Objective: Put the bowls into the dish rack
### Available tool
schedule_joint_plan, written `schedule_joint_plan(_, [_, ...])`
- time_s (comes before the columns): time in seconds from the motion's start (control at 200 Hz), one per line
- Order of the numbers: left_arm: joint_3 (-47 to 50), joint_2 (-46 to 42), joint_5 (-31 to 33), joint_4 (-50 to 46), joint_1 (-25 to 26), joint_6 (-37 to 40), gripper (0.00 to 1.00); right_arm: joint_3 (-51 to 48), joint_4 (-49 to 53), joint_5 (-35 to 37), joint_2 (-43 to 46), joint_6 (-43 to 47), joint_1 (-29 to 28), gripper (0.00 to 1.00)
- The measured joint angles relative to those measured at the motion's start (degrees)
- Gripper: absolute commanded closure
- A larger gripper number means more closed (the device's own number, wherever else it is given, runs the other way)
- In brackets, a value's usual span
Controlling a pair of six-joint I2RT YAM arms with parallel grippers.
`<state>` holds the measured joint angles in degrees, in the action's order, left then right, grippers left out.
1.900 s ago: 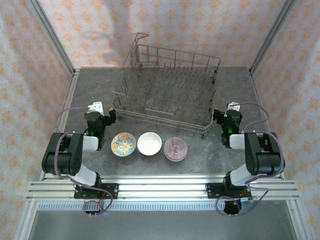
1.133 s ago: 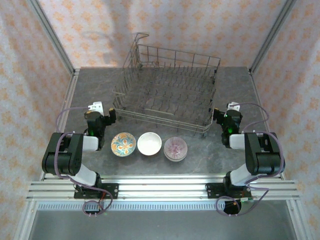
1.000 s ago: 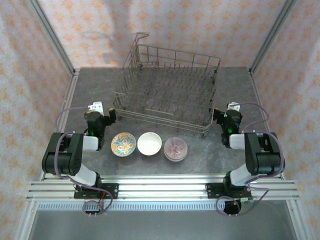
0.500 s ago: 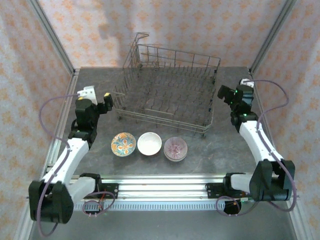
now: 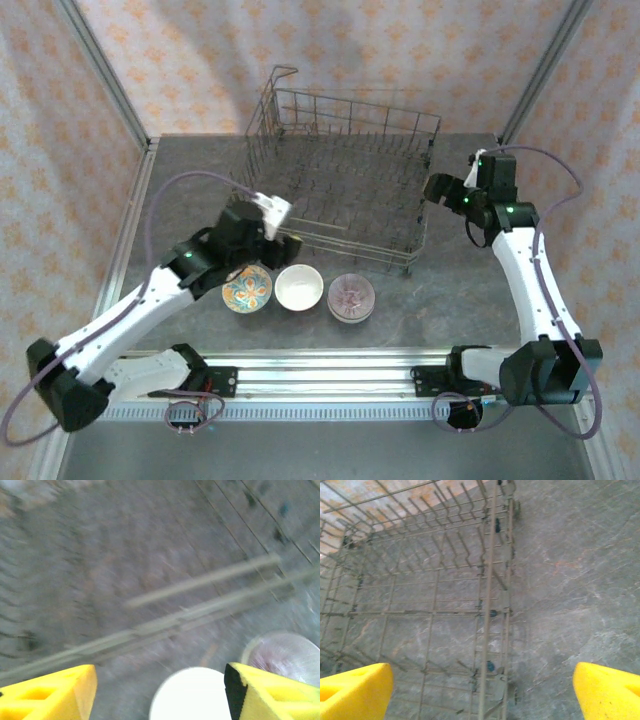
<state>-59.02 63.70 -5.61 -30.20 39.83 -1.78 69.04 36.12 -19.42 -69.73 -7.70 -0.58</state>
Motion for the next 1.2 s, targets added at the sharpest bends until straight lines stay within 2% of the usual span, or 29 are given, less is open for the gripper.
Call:
schedule_joint_plan(0.115, [-2.36,6.84,-1.49,-2.73,5.95,1.01,0.42,1.81,4.11,-2.47,0.0,0.24,-0.46,0.08])
schedule_joint_plan(0.225, [-5.22,12.63,-3.74,-4.42,8.85,2.45,0.47,1.86,7.1,-4.37,0.15,0.42,-0.81,0.09])
schedule_joint_plan(0.626, [-13.42,25.62,-12.48,-8.81,9.68,4.68,0.54,1.86,12.39,-6.19,0.22,1.36,-3.28,0.11])
schedule_joint_plan(0.896, [-13.7,28.57,-11.39,-9.66,11.85,-0.59,0.56,1.79,14.05,-6.12,0.22,1.75,-4.59,0.12])
schedule_joint_plan(1.201, [-13.7,32.17,-5.42,-9.42,13.6,-5.09,0.58,1.79,14.05,-6.1,0.22,1.97,-5.03,0.13])
